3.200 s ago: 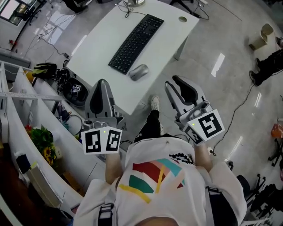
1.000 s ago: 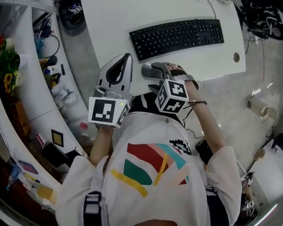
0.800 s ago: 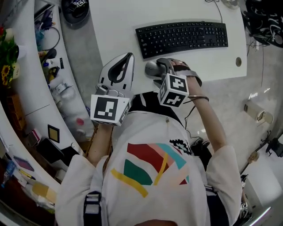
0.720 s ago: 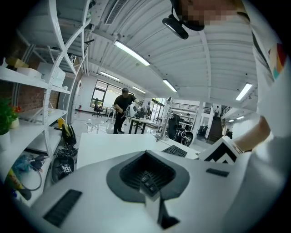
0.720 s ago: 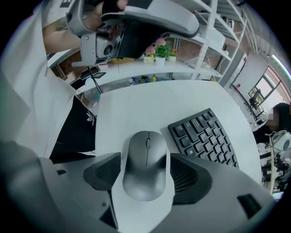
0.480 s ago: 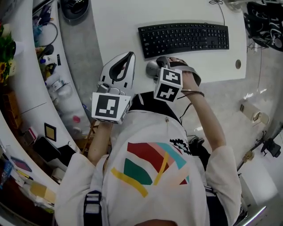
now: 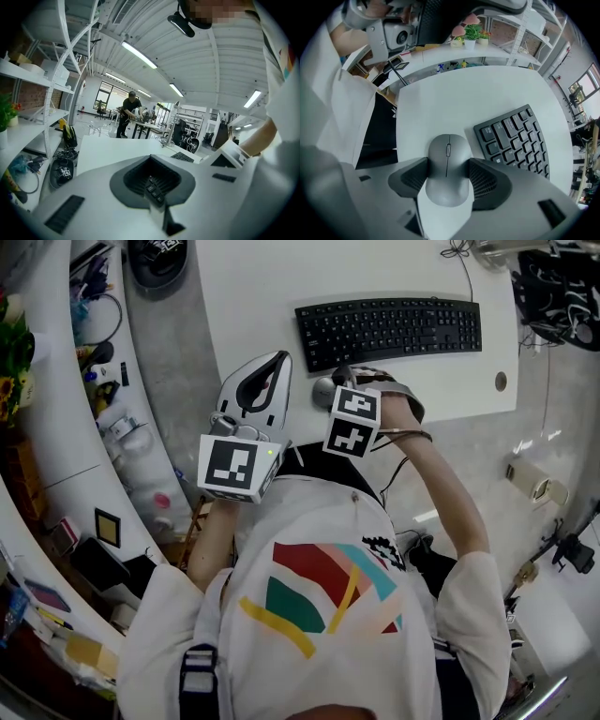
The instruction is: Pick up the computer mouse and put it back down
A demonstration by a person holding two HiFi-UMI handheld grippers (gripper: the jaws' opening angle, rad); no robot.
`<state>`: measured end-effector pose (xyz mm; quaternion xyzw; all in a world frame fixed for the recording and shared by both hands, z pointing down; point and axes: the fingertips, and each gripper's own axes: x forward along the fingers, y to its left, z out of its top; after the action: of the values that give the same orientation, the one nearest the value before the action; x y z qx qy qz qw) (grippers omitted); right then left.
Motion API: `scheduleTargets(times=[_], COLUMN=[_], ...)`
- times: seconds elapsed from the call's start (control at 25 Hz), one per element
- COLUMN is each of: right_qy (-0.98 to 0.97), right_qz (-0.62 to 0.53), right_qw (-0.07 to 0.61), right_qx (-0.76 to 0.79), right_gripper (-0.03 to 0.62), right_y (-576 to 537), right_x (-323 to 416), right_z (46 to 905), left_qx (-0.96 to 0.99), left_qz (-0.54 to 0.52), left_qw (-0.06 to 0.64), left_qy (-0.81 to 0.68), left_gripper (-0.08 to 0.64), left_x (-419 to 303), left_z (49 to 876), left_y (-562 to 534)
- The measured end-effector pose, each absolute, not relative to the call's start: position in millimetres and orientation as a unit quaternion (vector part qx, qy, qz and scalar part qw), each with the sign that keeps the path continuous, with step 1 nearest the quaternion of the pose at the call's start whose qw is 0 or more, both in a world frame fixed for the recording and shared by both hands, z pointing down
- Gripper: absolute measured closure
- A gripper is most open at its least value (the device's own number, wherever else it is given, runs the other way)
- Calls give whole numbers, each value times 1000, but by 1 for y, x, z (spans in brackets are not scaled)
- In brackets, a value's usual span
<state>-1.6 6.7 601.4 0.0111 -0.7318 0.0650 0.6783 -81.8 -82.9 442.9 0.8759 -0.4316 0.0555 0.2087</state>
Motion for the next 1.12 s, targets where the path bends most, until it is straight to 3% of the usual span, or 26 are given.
scheduleTargets(times=[0.36,0.6,0.76,1.12], right_qy=[-756,-798,-832,-875], right_qz=[56,64,75,46], right_qw=[647,572,476,153], right_qx=[80,178,273,457], right_gripper=[307,308,311,313], right_y=[6,-20,-51,-92], right_x=[2,5,10,43], right_z=[592,545,489,327], left_qx=[882,886,888,903], left_qz=[44,26,5,-57], left_qw=[196,173,158,87], left_qy=[-427,-428,-432,-417], left_gripper=[515,515,515,515], left_x=[-81,-76,-70,-33], left_z=[429,402,374,281], left_y=[-85,-92,-101,-121])
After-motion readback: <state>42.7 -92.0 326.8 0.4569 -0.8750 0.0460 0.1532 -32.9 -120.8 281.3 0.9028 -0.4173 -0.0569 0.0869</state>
